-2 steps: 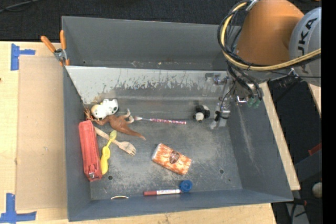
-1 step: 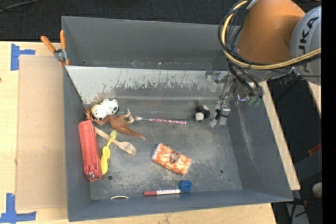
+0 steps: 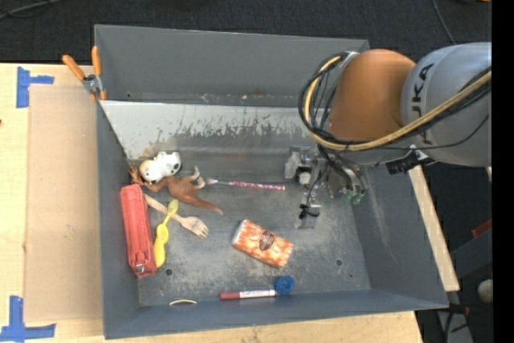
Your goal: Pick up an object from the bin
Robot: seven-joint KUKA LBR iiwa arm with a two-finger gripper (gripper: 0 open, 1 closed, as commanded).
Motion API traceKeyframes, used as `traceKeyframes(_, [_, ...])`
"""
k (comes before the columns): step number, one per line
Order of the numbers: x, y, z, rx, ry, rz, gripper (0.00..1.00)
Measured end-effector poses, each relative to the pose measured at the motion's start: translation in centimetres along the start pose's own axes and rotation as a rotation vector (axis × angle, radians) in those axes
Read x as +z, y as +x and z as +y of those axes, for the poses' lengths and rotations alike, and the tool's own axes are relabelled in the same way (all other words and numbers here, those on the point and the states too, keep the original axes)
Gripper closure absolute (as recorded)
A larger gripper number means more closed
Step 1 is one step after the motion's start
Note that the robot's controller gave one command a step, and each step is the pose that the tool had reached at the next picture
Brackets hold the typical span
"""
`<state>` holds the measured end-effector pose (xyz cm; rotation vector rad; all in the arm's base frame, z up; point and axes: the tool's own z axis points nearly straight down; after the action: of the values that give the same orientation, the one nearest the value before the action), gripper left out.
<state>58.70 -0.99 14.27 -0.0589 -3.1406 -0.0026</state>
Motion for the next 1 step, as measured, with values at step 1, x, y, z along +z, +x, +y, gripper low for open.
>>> traceKeyframes(1, [-1.05, 0.18, 1.34, -0.038, 0.001, 0.0, 0.0])
